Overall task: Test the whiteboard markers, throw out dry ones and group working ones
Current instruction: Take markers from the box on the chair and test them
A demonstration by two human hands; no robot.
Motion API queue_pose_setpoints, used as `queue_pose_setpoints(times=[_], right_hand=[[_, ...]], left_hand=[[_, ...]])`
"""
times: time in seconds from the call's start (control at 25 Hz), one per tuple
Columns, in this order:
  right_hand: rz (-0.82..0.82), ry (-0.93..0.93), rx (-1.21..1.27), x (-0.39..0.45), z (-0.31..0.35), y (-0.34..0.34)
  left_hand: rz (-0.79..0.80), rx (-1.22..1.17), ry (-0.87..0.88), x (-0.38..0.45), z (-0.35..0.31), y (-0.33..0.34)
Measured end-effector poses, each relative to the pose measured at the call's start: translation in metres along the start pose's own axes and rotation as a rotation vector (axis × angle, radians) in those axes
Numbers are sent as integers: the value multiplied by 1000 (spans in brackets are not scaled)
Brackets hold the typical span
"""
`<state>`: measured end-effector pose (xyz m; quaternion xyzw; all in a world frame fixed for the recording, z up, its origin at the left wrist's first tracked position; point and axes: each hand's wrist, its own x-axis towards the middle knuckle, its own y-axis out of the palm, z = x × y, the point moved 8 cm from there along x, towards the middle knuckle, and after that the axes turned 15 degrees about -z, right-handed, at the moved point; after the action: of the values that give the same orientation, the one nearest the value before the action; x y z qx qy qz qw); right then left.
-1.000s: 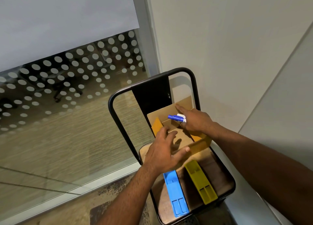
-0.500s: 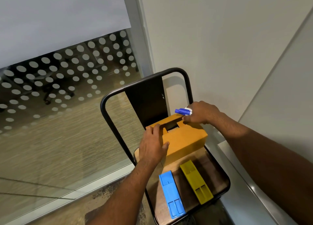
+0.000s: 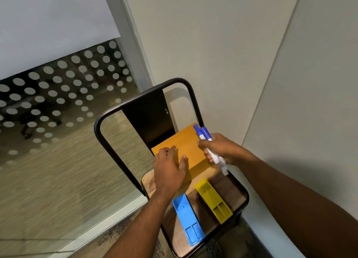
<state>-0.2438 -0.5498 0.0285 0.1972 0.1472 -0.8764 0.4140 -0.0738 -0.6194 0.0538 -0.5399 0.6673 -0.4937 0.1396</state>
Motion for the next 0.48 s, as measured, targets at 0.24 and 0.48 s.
queue_pose_setpoints(times=[0.24,0.48], right_hand=[[85,328,399,-79,-41,10],[88,381,493,-181,-78,21]], left_hand=[[187,-525,-280,-30,-23,-2],[634,-910,-538,-98,-49,9]])
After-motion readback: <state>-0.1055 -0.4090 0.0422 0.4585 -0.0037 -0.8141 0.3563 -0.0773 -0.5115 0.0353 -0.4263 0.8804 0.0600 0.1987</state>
